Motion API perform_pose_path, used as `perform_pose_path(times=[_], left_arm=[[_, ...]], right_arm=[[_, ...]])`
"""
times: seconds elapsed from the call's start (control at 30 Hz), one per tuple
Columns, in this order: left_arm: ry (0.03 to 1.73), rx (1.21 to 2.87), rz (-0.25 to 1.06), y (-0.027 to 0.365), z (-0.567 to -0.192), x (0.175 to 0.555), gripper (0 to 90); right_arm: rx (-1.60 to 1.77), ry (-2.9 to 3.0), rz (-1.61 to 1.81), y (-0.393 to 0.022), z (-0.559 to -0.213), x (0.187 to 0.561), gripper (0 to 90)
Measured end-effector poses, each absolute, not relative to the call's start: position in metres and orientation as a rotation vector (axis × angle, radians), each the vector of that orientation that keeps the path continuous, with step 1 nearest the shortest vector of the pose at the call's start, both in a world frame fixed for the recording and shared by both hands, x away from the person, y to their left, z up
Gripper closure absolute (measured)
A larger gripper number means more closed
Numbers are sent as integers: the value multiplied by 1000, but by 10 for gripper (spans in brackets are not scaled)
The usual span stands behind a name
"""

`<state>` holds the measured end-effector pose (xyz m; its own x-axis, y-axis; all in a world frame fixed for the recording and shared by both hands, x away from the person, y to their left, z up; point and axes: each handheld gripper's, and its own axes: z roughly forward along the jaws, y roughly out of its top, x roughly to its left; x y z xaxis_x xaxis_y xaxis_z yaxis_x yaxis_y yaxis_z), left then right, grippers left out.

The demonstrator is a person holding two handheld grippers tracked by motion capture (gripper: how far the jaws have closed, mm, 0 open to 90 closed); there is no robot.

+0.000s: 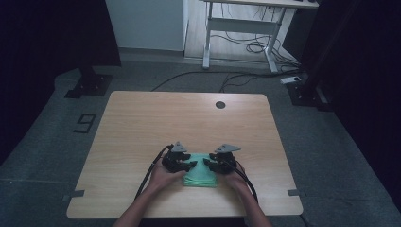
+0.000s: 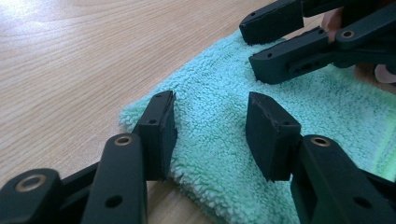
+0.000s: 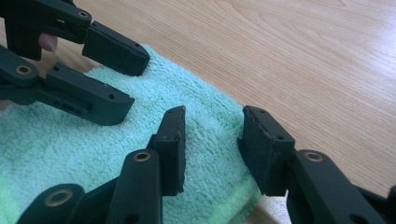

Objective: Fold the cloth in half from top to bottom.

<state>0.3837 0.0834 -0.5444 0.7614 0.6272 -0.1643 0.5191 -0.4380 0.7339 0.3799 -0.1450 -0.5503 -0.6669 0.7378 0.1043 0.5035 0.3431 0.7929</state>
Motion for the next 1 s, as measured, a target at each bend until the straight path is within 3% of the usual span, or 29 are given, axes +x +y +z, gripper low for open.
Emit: perform_pose_path(times=[0.4, 0.77, 1.0], left_arm=[[864, 2131, 183, 84, -541, 381, 503], [730, 2123, 194, 99, -526, 325, 449], [685, 2244, 256, 86, -543, 317, 464]], right_arm=[[1116, 2330, 1204, -152, -545, 375, 574], [925, 2395, 1276, -150, -535, 307, 511], [892, 2428, 1180, -139, -549, 301, 527]])
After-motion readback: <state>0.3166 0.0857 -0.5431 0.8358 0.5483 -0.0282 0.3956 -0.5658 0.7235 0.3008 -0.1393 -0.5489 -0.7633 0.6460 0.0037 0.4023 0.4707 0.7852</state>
